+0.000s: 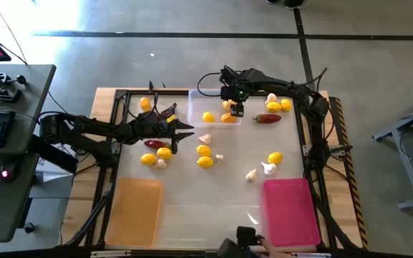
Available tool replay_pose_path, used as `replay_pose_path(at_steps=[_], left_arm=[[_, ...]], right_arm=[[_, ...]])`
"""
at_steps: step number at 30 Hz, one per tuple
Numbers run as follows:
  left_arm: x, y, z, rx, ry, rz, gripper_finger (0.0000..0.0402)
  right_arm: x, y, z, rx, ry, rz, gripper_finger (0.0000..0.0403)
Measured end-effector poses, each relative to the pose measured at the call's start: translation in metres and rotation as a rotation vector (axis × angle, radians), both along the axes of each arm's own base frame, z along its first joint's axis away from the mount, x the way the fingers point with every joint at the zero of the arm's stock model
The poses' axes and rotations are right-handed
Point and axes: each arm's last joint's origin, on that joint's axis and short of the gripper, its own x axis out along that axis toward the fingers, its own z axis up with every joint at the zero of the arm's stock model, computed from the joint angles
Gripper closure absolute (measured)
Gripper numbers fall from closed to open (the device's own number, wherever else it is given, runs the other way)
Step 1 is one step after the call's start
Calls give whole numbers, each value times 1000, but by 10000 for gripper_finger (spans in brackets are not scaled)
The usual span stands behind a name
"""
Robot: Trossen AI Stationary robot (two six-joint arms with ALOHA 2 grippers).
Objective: Sort produce into baskets
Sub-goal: Put the bottom left lemon into the transparent bin
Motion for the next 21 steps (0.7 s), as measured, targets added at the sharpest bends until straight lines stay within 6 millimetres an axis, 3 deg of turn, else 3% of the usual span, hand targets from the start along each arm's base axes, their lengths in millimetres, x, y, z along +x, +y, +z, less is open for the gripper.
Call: replay_pose_path(at_steps=[4,10,19,21], left_arm=[[0,0,1,3,-11,0,306],[0,0,2,5,-17,0,306],[0,0,1,3,-16,0,306],[0,0,1,3,-16,0,306]], right_arm=[[-4,8,21,-19,-60,-7,164],[-7,13,36,27,-141,-17,206],[2,26,52,45,-277,60,379],[5,27,53,82,-323,84,394]])
